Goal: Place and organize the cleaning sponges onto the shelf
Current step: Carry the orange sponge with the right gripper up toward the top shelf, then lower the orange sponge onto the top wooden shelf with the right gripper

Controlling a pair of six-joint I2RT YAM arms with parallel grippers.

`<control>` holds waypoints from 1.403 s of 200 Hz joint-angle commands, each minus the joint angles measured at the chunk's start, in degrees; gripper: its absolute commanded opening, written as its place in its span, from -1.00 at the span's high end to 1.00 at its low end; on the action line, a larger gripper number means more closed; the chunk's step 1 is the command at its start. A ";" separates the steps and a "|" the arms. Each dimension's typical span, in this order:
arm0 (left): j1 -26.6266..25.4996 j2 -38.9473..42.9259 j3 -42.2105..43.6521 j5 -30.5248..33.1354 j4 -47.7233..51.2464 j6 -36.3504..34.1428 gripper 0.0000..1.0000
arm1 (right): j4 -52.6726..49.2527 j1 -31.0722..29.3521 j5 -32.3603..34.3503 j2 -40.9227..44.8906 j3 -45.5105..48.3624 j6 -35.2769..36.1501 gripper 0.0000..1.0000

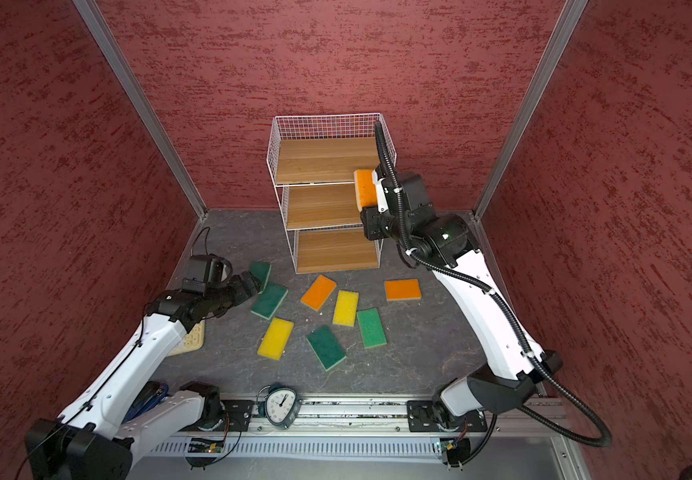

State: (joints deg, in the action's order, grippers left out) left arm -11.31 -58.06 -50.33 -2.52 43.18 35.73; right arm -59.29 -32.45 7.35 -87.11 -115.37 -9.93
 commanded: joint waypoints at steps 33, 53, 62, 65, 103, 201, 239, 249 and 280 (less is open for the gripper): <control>-0.29 -1.84 -6.74 -0.29 -0.47 -3.72 -0.94 | 0.93 -0.34 0.34 -8.53 -15.45 4.81 -0.13; -0.22 -2.10 -7.90 0.28 0.15 -4.68 -0.94 | 0.77 -0.26 0.89 -11.78 -20.15 5.81 -0.14; -0.21 -2.03 -8.02 0.56 0.11 -4.79 -0.94 | 0.88 -0.23 1.37 -12.99 -21.61 6.21 -0.15; -0.20 -1.97 -7.98 0.66 0.07 -4.79 -0.94 | 1.01 -0.25 1.49 -13.41 -22.06 6.43 -0.15; 0.06 -1.87 -7.59 1.21 -0.24 -4.79 -0.95 | 3.45 -0.25 5.65 -16.80 -24.56 7.98 -0.17; 0.59 -1.09 -4.52 1.22 -1.73 -3.87 -0.95 | 9.06 0.56 14.17 -20.02 -24.89 11.10 -0.16; 0.59 -1.17 -3.73 1.21 -2.12 -3.38 -0.95 | 11.67 0.85 14.00 -20.73 -24.90 12.37 -0.15; 0.59 -1.39 -3.60 1.12 -2.13 -3.24 -0.95 | 12.11 1.01 14.08 -21.05 -24.84 12.65 -0.16; 0.54 -1.44 -3.46 1.04 -2.30 -2.92 -0.95 | 13.52 1.49 14.54 -21.99 -24.90 12.05 -0.15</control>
State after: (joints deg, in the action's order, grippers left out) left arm -10.94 -59.92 -54.15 -2.24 42.19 32.58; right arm -48.95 -31.64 20.45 -107.63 -138.72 0.89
